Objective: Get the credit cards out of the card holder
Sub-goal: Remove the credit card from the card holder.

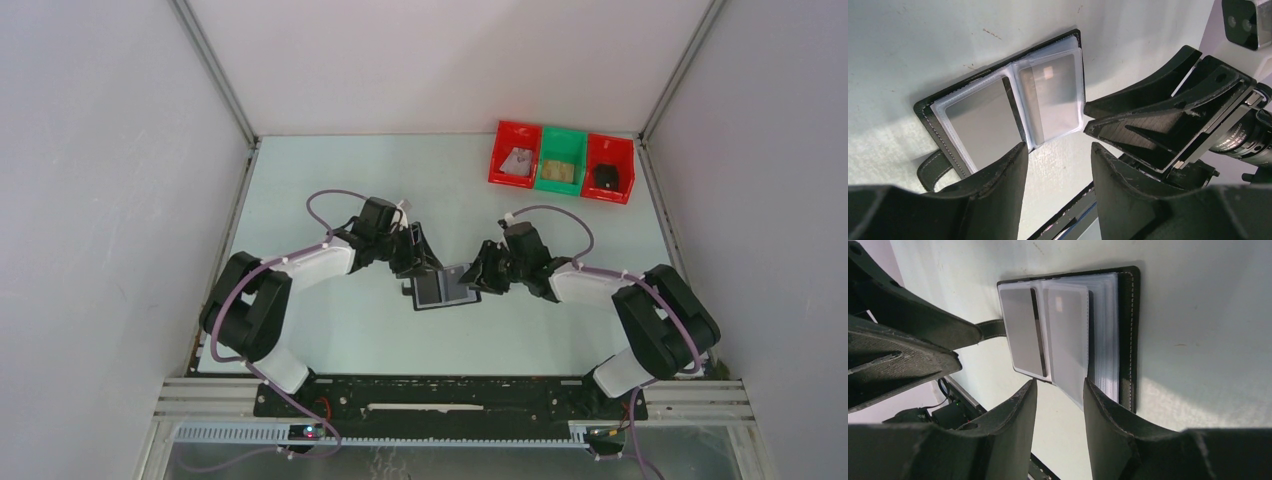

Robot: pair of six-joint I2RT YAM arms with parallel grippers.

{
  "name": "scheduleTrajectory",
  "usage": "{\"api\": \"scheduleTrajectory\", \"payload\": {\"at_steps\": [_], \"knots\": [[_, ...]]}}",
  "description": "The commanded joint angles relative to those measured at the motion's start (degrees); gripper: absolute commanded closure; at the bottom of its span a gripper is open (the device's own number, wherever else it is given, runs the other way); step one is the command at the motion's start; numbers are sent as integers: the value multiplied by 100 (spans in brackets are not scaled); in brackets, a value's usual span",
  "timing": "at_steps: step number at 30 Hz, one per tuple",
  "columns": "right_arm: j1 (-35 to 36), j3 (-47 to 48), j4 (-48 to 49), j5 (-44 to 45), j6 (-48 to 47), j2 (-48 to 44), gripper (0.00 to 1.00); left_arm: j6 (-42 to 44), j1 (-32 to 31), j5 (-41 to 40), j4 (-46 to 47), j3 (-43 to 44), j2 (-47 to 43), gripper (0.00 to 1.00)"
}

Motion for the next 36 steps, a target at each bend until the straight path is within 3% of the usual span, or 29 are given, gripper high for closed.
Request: {"api": "scheduleTrajectory", "payload": {"at_steps": [1, 19, 36], "knots": [[190, 256, 209, -58, 68, -110, 52, 12, -6, -19, 140, -161, -192, 46], [585, 698, 243, -126, 122, 221, 52, 78, 284, -64, 41, -309, -519, 46], [809, 1164, 316, -231, 166, 602, 52, 355, 1060, -118, -395, -549, -1258, 46]]}}
